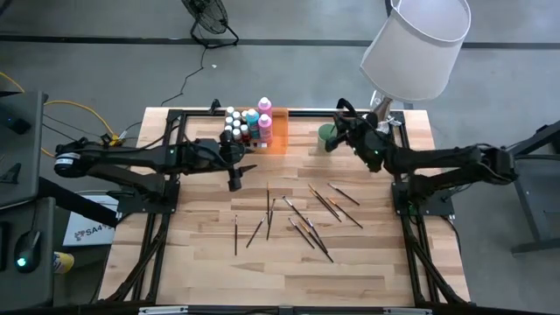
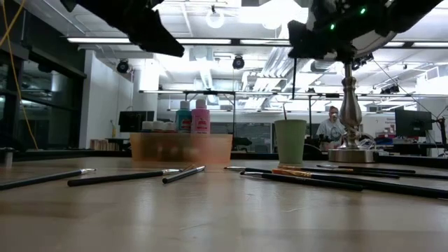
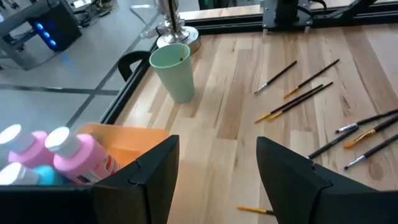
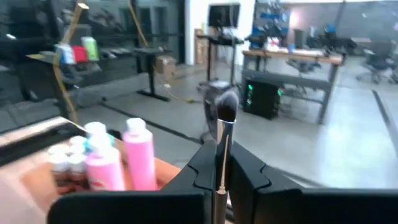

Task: Pick & Place Paint Supplies
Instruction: Put the silver paint brush into the green cup

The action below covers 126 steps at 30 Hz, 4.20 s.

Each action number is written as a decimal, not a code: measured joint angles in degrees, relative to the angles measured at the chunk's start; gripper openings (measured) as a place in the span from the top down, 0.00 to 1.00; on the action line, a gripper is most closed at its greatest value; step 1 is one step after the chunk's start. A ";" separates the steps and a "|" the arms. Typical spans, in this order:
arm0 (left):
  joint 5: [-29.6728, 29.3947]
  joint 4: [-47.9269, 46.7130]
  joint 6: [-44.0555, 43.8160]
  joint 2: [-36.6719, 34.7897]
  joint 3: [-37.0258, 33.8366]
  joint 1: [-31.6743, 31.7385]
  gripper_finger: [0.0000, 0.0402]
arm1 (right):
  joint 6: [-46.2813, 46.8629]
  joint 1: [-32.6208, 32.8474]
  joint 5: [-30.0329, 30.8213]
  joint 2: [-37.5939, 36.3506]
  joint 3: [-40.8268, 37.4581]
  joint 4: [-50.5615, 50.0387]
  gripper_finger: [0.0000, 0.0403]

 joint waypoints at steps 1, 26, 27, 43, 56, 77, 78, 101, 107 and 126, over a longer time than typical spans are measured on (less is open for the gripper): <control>0.00 0.00 -0.36 -0.35 -0.40 0.00 0.48 | 1.10 -1.02 -0.47 0.65 0.00 -0.05 0.97; -0.09 0.07 -2.72 -0.87 -3.67 0.00 0.48 | 12.71 -8.77 -2.54 17.74 0.00 0.38 0.83; -0.09 0.07 -2.73 -0.87 -3.67 0.00 0.48 | 12.72 -8.77 -2.56 17.74 0.00 0.34 0.80; -0.04 0.00 -3.83 -0.85 -3.67 0.00 0.48 | 7.88 -2.58 -3.66 8.04 0.00 -4.76 0.40; -2.65 -0.91 -9.91 -0.85 -3.67 0.00 0.48 | 8.29 6.37 -3.70 -9.41 0.02 -22.16 0.41; -3.97 -5.51 -18.81 -0.83 -3.67 0.02 0.48 | 1.76 23.01 -20.65 -21.06 -20.00 0.13 0.41; -3.97 -6.01 -19.88 -0.83 -3.67 0.02 0.48 | 1.18 23.01 -21.38 -21.71 -20.37 0.35 0.41; 4.19 -14.32 -45.77 0.12 -3.65 0.00 0.48 | 2.05 22.98 -22.21 -25.19 -20.55 0.42 0.41; 6.73 -23.15 -61.35 3.17 -3.58 -3.68 0.48 | 2.05 22.98 -22.21 -25.19 -20.55 0.33 0.41; 7.88 -29.17 -92.24 23.23 3.73 -18.32 0.48 | 2.05 22.98 -22.21 -25.17 -20.55 0.04 0.41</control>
